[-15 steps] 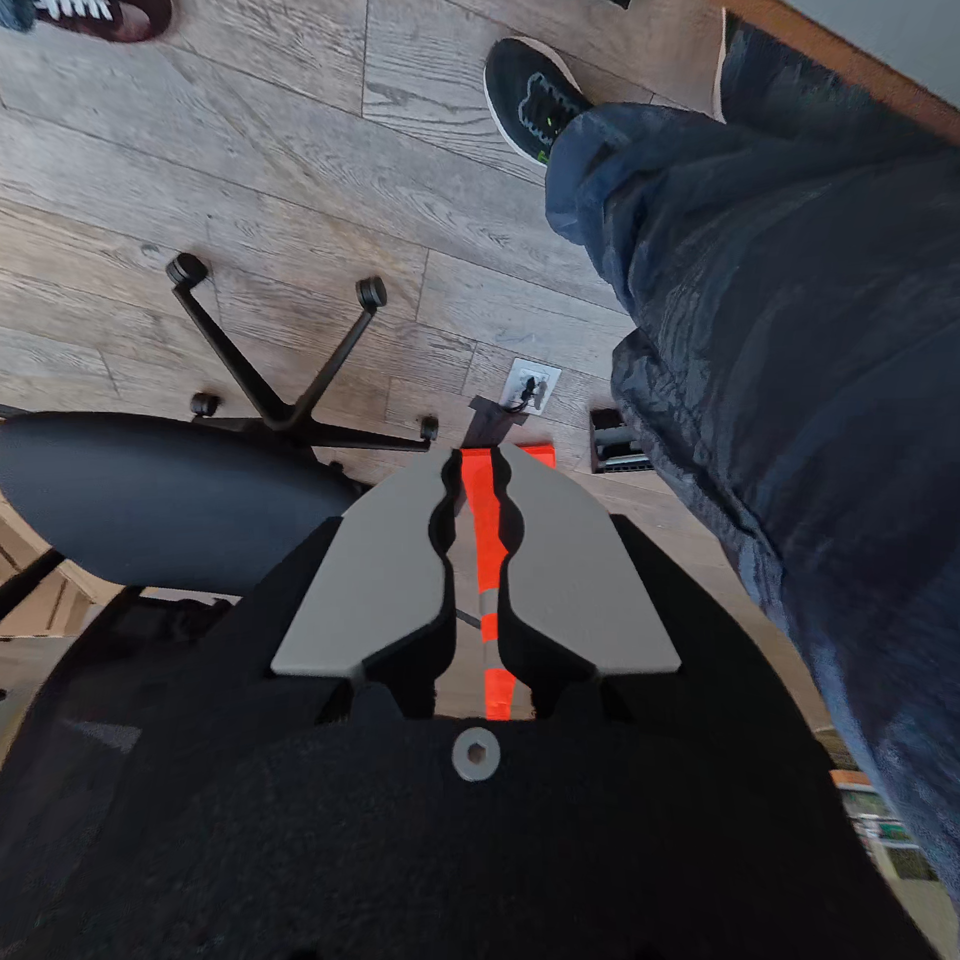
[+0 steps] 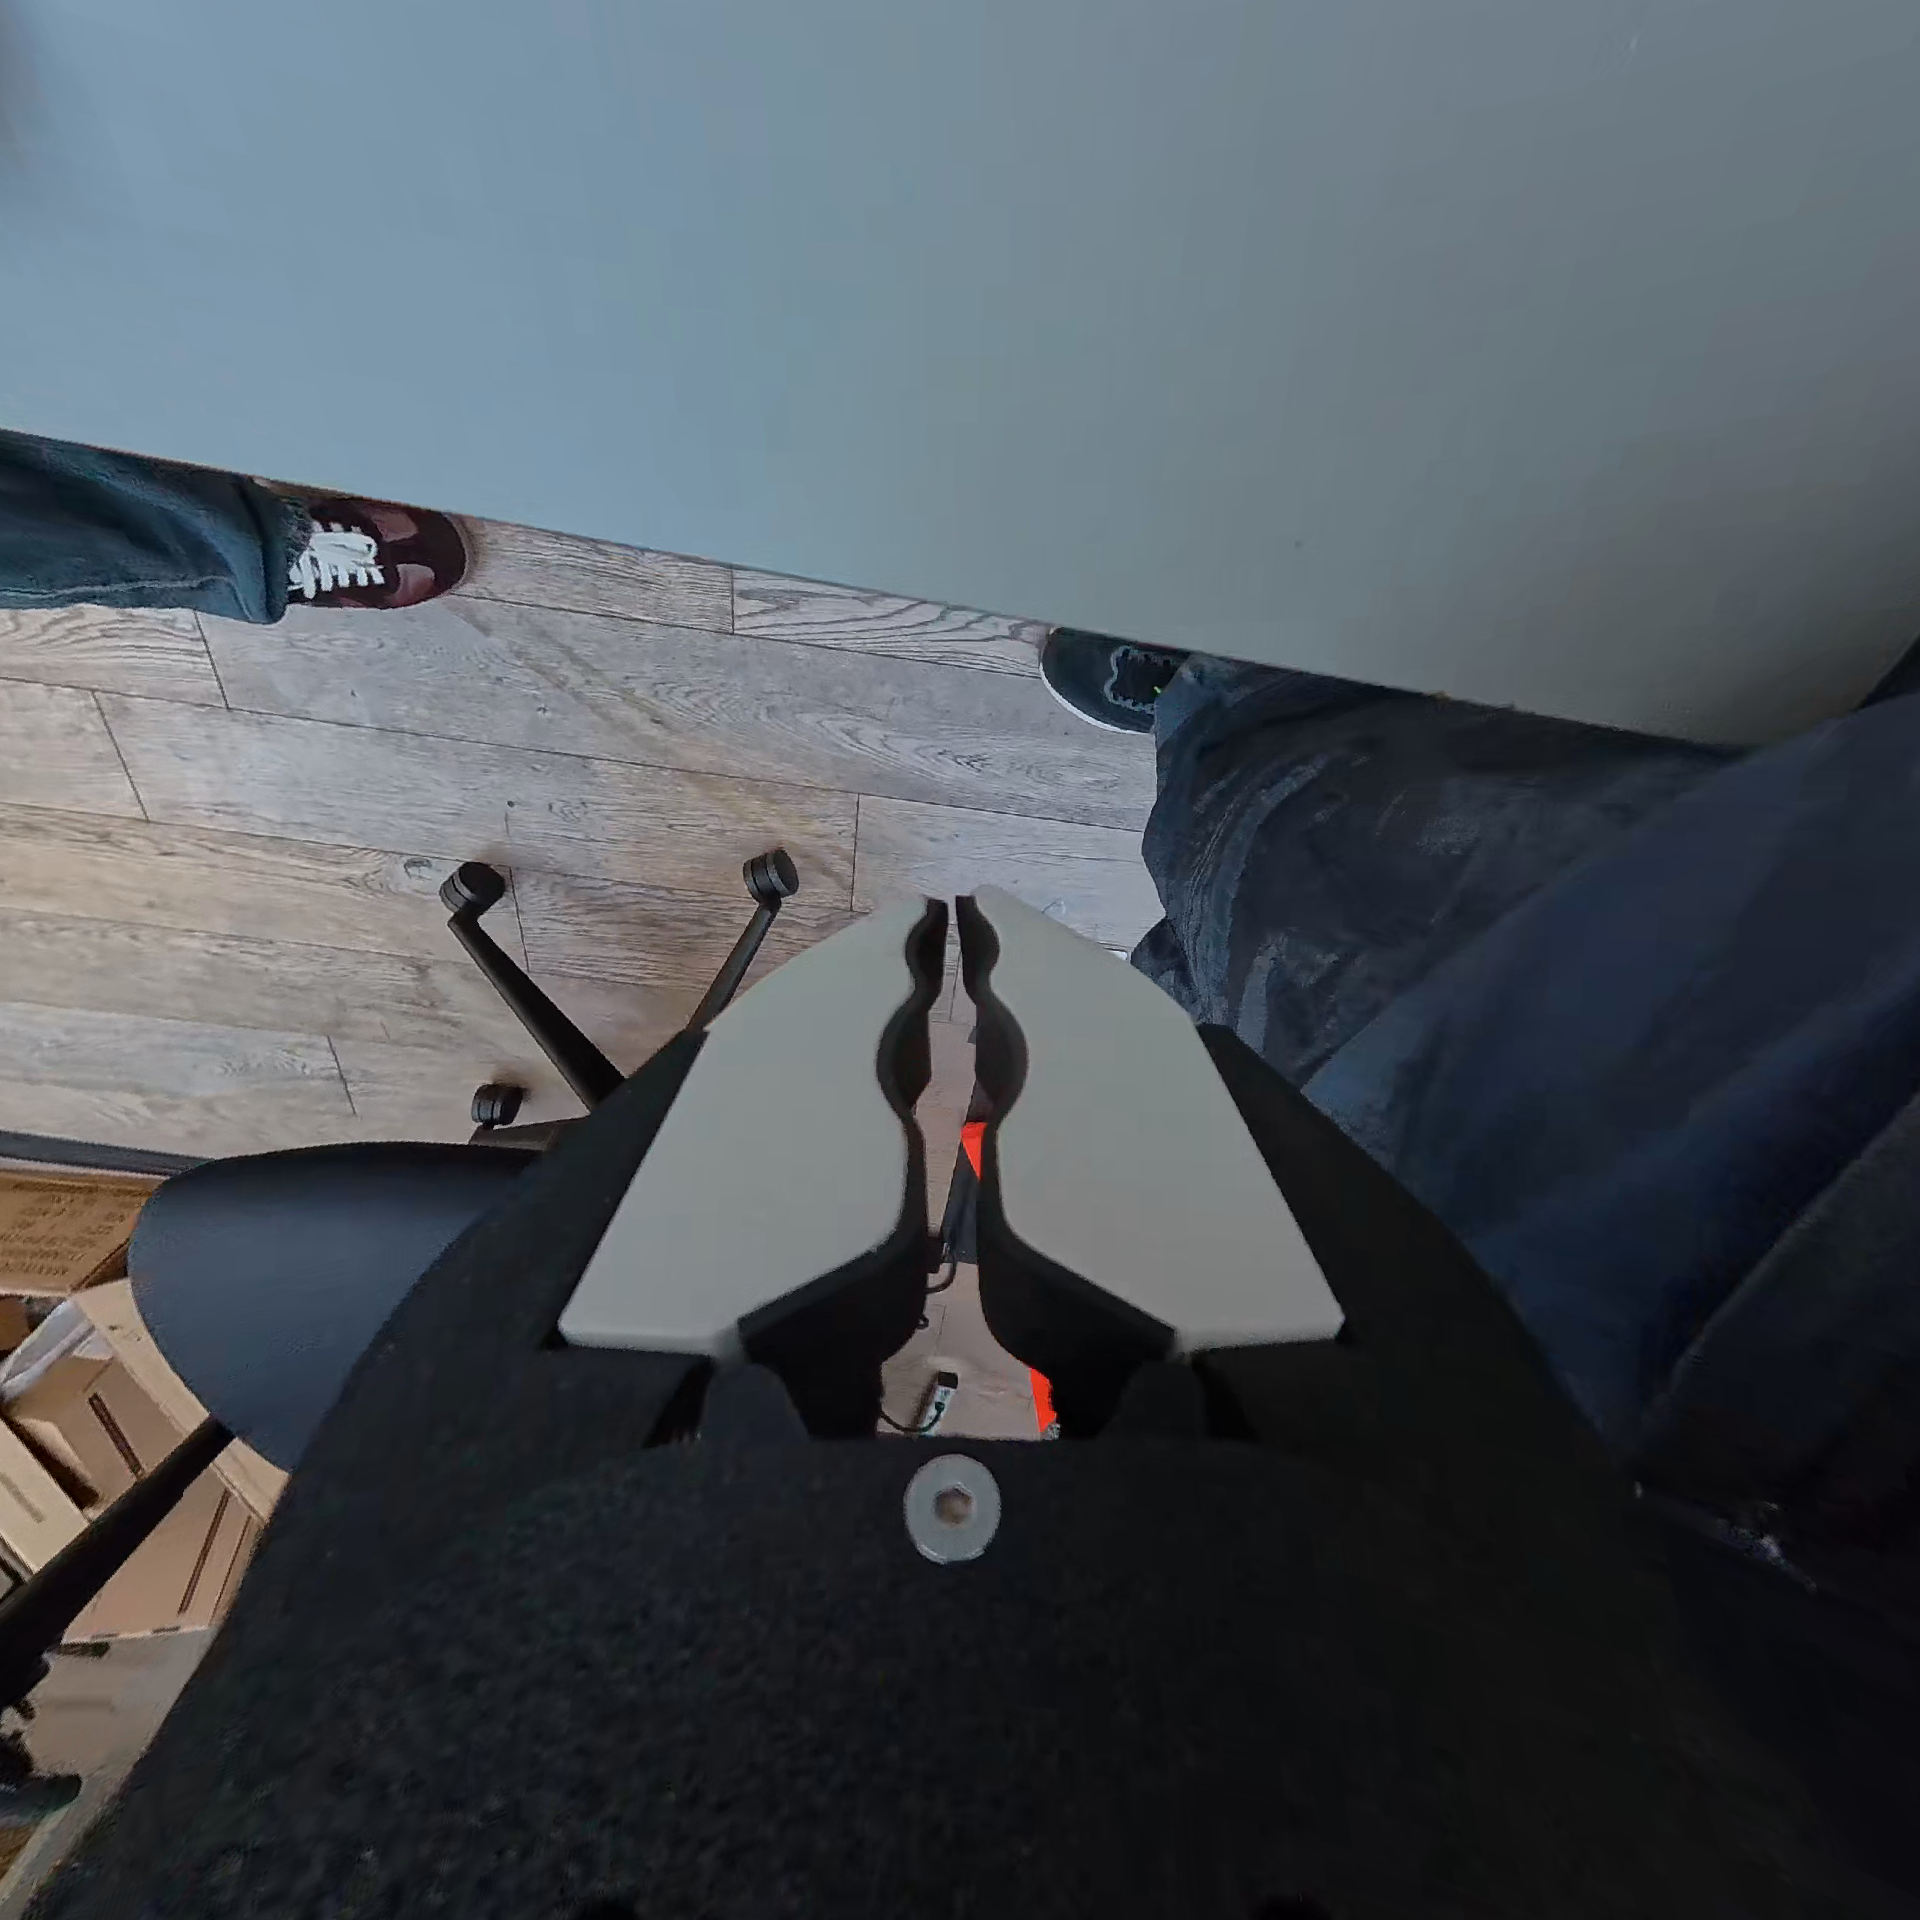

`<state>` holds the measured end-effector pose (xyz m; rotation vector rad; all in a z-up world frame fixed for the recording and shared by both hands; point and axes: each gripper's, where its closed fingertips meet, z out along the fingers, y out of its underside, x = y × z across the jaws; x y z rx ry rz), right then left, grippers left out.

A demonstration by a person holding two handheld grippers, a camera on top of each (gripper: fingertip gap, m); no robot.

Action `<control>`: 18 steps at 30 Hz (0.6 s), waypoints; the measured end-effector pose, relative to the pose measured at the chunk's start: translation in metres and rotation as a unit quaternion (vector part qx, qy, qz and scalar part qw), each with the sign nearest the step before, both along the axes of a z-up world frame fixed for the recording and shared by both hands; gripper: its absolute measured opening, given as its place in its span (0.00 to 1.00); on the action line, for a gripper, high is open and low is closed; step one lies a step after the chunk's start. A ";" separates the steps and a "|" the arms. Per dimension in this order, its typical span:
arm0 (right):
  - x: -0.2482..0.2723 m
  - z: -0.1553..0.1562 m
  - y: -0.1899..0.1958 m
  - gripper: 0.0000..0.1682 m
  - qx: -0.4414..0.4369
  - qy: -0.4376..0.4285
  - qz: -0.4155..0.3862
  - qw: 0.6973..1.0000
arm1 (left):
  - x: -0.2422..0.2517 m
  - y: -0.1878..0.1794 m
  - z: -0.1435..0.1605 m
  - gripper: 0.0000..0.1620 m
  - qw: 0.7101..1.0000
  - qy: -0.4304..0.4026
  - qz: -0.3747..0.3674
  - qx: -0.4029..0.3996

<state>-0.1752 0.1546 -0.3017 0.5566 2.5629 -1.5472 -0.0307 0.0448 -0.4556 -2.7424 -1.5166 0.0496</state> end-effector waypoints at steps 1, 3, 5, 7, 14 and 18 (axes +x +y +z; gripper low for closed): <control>0.003 0.001 0.001 0.15 0.003 0.003 -0.011 1.000 | 0.009 -0.003 -0.003 0.02 1.000 -0.002 -0.004 0.004; 0.012 0.003 0.001 0.15 0.012 0.006 -0.033 0.999 | 0.031 -0.013 -0.008 0.02 1.000 -0.009 -0.002 0.010; 0.027 0.005 -0.004 0.15 0.018 0.001 -0.049 0.999 | 0.058 -0.027 -0.014 0.01 1.000 -0.015 0.013 0.012; 0.045 0.006 -0.011 0.15 0.023 0.001 -0.059 0.998 | 0.086 -0.039 -0.022 0.00 0.999 -0.017 0.041 0.026; 0.098 0.002 -0.032 0.15 0.061 0.019 -0.047 0.997 | 0.215 -0.071 -0.070 0.00 0.987 -0.092 0.122 0.042; 0.108 0.008 -0.032 0.15 0.070 0.026 -0.057 0.996 | 0.260 -0.072 -0.081 0.00 0.980 -0.126 0.143 0.060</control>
